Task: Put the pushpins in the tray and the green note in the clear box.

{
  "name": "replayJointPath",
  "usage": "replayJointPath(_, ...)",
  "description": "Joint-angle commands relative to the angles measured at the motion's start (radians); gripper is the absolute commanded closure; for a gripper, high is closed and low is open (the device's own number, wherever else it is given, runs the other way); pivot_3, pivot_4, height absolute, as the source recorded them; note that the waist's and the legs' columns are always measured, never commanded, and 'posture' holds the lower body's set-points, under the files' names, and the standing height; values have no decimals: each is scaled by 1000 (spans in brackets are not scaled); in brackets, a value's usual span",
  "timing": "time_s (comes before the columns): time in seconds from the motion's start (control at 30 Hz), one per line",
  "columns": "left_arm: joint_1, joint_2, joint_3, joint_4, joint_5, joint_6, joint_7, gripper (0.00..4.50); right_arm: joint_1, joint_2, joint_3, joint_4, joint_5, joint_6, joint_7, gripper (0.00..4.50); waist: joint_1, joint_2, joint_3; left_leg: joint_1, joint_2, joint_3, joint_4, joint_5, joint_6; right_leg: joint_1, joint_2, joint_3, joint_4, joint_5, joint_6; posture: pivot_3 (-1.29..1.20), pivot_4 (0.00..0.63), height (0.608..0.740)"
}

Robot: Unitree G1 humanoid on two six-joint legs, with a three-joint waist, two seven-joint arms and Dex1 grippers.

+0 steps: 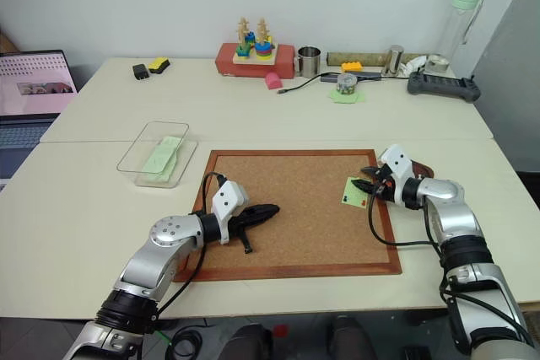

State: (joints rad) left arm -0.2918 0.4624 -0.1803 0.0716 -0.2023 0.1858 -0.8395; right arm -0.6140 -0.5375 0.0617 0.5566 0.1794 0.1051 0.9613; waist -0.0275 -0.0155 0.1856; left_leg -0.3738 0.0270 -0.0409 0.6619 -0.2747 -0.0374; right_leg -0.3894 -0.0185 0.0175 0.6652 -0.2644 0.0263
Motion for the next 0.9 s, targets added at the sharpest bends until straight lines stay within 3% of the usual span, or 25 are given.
replayJointPath(0.03, 14, 14, 8, 2, 21, 13, 8, 4500, -17, -1, -26, -12, 12, -13, 16, 3514, 0, 0, 0, 0, 0, 0, 0, 0, 0, 0, 0, 0, 0, 0, 0, 0, 150, 740)
replayJointPath(0.2, 12, 16, 9, 9, 24, 15, 10, 4500, -9, -3, -19, -25, 13, 0, 33, 4487, -1, 0, 0, 0, 0, 0, 0, 0, 0, 0, 0, 0, 0, 0, 0, 0, 150, 740)
replayJointPath(0.7, 16, 22, 16, 21, 35, 13, 26, 4500, -6, -8, -77, -146, 59, 23, 24, 4496, -1, 0, 0, 1, 0, 0, 0, 0, 0, 1, 0, 0, 0, 0, 0, 0, 150, 740)
replayJointPath(0.9, 10, 19, 13, 29, 36, 10, 24, 4500, 20, -11, -33, -133, -5, -1, -4, 3473, -1, 0, 0, 1, 0, 0, 0, 0, 0, 1, 0, 0, 0, 0, 0, 0, 150, 740)
